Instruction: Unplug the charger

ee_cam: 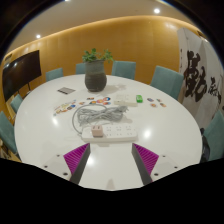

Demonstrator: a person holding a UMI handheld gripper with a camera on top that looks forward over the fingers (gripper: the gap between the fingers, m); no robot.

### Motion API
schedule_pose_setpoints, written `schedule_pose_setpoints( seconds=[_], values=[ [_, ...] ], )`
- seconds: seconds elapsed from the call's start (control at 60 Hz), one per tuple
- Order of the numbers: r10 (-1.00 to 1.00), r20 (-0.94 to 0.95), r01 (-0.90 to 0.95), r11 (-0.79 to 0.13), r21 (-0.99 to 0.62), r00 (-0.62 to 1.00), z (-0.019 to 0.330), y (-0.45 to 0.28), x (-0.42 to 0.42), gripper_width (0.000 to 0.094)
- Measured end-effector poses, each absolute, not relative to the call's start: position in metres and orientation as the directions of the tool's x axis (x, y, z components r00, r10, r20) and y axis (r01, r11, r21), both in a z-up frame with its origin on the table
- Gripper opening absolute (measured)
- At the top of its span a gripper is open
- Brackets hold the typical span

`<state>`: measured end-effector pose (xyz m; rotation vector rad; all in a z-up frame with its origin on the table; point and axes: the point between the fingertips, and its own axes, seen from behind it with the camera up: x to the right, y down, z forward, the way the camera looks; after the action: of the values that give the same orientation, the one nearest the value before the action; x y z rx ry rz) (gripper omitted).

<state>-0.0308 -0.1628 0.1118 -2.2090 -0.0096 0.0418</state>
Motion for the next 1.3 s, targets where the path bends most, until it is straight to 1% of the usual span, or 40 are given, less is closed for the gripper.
schedule_pose_setpoints(
  seconds=[0.133, 0.267, 0.367, 0.483, 0.517, 0.55, 0.683, 0.75, 0.783, 0.867, 0.883, 0.9, 0.933, 0.967, 0.983, 1.083, 1.117, 1.15, 1.167, 1.217, 1.25, 1.283, 1.3],
  values=[
    [0.059, -0.041, -0.004, -0.522, -0.853, 0.997, 0.091, -0.094, -0.074, 0.0861],
    [0.059, -0.011, 0.019, -0.487, -0.873, 0.998, 0.069, -0.043, -0.094, 0.0794],
    [0.025, 0.008, 0.019, -0.492, -0.87, 1.0, 0.051, -0.023, -0.095, 0.0646],
    [-0.016, 0.019, 0.008, -0.52, -0.854, 1.0, 0.03, -0.017, -0.088, 0.0446],
    [-0.032, 0.024, 0.003, -0.532, -0.847, 0.999, 0.023, -0.018, -0.085, 0.0375],
    [-0.033, 0.011, -0.008, -0.518, -0.856, 0.999, 0.025, -0.018, -0.086, 0.0347],
    [-0.027, 0.016, 0.0, -0.516, -0.857, 1.0, 0.026, -0.017, -0.086, 0.0272],
    [-0.03, 0.006, -0.01, -0.526, -0.85, 1.0, 0.026, -0.016, -0.086, 0.0203],
    [-0.036, 0.002, -0.018, -0.533, -0.846, 0.999, 0.027, -0.015, -0.086, 0.0188],
    [-0.034, -0.021, -0.037, -0.546, -0.837, 0.999, 0.03, -0.014, -0.086, 0.0186],
    [-0.027, -0.027, -0.037, -0.541, -0.84, 0.999, 0.032, -0.015, -0.087, 0.019],
    [-0.022, -0.035, -0.041, -0.498, -0.866, 0.999, 0.048, -0.012, -0.086, 0.0188],
    [-0.02, -0.006, -0.013, -0.391, -0.92, 1.0, 0.093, -0.003, -0.08, 0.0185],
    [-0.005, 0.042, 0.038, -0.311, -0.95, 0.999, 0.131, 0.003, -0.079, 0.0184],
    [0.003, 0.045, 0.044, -0.288, -0.957, 0.999, 0.153, 0.011, -0.08, 0.0183],
    [-0.009, -0.007, -0.008, -0.127, -0.992, 1.0, 0.253, 0.024, -0.064, 0.0183],
    [-0.027, -0.017, -0.019, -0.088, -0.996, 1.0, 0.275, 0.028, -0.049, 0.0182],
    [-0.04, -0.027, -0.029, -0.071, -0.997, 0.999, 0.291, 0.033, -0.031, 0.0183],
    [-0.051, -0.031, -0.035, -0.074, -0.997, 0.998, 0.294, 0.037, -0.023, 0.0183],
    [-0.081, -0.039, -0.047, -0.097, -0.994, 0.996, 0.283, 0.042, 0.007, 0.0185],
    [-0.104, -0.032, -0.046, -0.134, -0.99, 0.994, 0.264, 0.045, 0.029, 0.0186],
    [-0.131, -0.018, -0.041, -0.178, -0.983, 0.991, 0.23, 0.043, 0.053, 0.0187],
    [-0.149, -0.013, -0.045, -0.215, -0.976, 0.989, 0.224, 0.044, 0.066, 0.0189]
  ],
)
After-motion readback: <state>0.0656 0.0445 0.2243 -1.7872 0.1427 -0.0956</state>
